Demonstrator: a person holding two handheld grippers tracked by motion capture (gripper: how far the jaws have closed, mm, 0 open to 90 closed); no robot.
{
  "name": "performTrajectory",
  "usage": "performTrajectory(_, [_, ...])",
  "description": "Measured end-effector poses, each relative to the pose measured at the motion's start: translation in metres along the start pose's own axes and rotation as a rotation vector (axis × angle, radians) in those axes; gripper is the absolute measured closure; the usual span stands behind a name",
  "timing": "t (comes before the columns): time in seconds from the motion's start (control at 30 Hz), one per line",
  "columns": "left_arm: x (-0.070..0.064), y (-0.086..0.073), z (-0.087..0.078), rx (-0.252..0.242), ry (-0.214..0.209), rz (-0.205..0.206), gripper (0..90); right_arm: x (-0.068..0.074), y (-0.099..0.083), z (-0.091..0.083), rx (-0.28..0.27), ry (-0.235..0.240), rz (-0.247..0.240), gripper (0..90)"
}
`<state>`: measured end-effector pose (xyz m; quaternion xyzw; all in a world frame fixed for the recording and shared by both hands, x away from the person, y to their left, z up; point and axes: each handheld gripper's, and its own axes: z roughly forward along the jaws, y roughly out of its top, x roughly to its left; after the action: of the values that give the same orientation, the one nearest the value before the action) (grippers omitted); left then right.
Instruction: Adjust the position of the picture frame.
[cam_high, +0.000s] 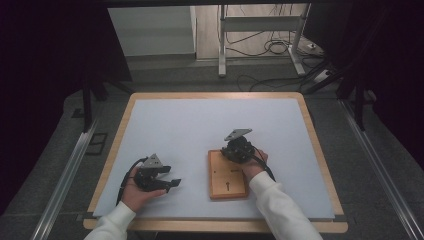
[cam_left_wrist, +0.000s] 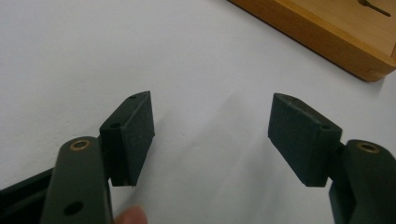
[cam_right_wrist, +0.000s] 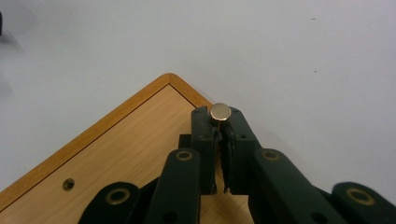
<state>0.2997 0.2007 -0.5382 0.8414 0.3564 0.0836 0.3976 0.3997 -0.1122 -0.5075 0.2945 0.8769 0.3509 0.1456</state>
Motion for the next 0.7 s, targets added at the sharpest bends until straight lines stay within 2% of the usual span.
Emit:
performTrajectory(0.27, [-0.001,0.000,0.000,0.000,0.000,0.002,30.8,-0.007,-0.004,-0.003,-0.005,-0.015,0.024,84.7])
performTrajectory(0.4, [-0.001,0.000,0.000,0.000,0.000,0.003,30.8,-0.006,-0.005,-0.003,-0.008,-0.018,0.006,82.6])
performTrajectory(0.47, [-0.001,0.000,0.000,-0.001,0.000,0.003,30.8,-0.006,-0.005,-0.006,-0.020,-0.018,0.009,68.5])
performTrajectory(0.53, [-0.001,0.000,0.000,-0.001,0.000,0.002,30.8,-0.005,-0.006,-0.011,-0.033,-0.027,0.004,60.9])
performTrajectory(0.6, [-0.001,0.000,0.000,-0.002,0.000,0.003,30.8,-0.005,-0.009,-0.018,-0.051,-0.042,0.019,47.3])
performTrajectory(0.7, [-0.001,0.000,0.000,-0.003,0.000,0.004,30.8,-0.005,-0.019,-0.031,-0.075,-0.050,0.046,39.8])
